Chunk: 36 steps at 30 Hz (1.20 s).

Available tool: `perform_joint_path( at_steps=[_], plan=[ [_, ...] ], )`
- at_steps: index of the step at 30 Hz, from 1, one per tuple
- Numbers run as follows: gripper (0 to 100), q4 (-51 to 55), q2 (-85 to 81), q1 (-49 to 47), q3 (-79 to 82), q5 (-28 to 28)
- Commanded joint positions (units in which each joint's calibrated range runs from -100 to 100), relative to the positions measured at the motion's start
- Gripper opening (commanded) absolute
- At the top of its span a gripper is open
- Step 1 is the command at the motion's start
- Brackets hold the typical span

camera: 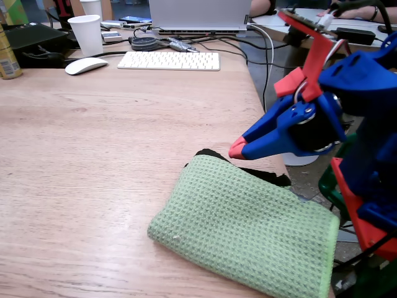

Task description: Clean the table

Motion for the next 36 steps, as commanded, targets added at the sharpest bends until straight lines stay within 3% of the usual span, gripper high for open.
perform_joint_path(
  at_steps=[1, 22, 27, 30, 35, 36],
  plan=[
    [0, -0.81, -0.19, -1.41, -0.42, 0.10],
    [0, 0.34, 0.41, -1.75, -2.59, -0.49],
    [0, 2.56, 26.05, -0.39, -25.72, -0.54],
    [0, 14.38, 36.86, -1.41, -44.88, -0.68],
    [0, 32.94, 55.30, -2.59, -78.01, -5.81],
    [0, 35.65, 58.90, -6.32, -81.88, -5.81]
  ],
)
